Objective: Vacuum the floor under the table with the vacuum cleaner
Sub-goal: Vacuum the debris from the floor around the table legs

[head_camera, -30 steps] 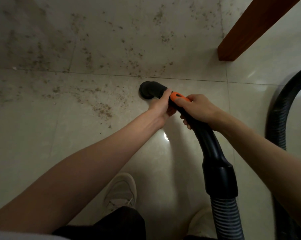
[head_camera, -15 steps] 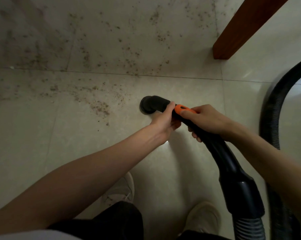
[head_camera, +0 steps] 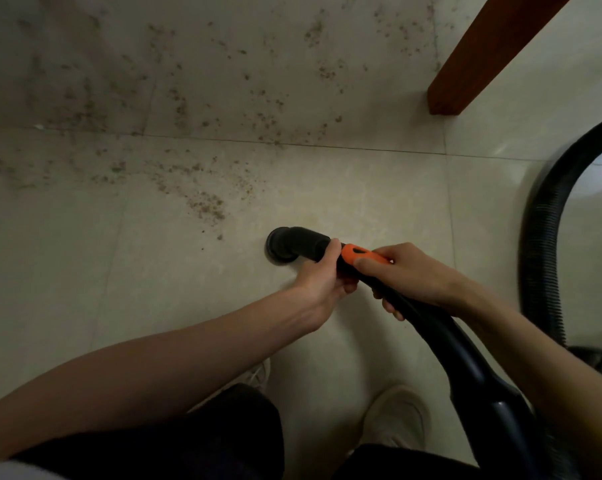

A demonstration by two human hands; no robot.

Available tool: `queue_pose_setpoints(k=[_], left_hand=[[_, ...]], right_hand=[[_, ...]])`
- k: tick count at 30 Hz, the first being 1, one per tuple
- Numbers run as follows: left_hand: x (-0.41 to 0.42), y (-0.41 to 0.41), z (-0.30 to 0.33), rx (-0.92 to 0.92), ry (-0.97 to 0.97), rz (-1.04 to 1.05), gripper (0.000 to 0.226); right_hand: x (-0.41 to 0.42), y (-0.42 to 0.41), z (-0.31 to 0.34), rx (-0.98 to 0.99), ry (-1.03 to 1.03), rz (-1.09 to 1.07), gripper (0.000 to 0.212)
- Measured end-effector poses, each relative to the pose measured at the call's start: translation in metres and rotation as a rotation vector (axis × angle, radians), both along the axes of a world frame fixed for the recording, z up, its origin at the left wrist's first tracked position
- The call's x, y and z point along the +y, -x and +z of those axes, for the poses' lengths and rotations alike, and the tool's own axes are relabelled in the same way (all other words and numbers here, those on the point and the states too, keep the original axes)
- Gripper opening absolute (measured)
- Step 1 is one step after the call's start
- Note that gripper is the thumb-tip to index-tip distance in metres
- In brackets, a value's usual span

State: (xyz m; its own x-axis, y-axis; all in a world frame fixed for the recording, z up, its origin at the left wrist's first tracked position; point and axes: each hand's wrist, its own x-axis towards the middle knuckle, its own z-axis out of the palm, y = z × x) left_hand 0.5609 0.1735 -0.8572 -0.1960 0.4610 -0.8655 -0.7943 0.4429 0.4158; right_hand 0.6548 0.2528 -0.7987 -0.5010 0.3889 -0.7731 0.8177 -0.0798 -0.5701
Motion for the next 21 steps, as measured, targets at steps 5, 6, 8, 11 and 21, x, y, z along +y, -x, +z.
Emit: queue_pose_setpoints(k=[5, 6, 8, 11, 21], left_hand=[[-0.006, 0.001, 0.004, -0.013, 0.008, 0.048, 0.041], [-0.008, 0.002, 0.004, -0.011, 0.013, 0.053, 0.041], [-0.013, 0.006, 0.005, -0.008, 0.019, 0.066, 0.041], [-0.018, 0.008, 0.009, -0.028, 0.021, 0.073, 0.041], [-0.024, -0.026, 0.01, -0.06, 0.041, -0.034, 0.031]], right_hand=[[-0.005, 0.007, 0.002, -0.008, -0.038, 0.04, 0.038], [-0.007, 0.009, 0.002, -0.005, -0.047, 0.05, 0.037], [-0.01, 0.013, -0.001, 0.001, -0.059, 0.066, 0.036], [-0.013, 0.014, -0.003, -0.002, -0.037, 0.078, 0.037], [-0.025, -0.02, -0.003, -0.055, -0.009, 0.044, 0.039]])
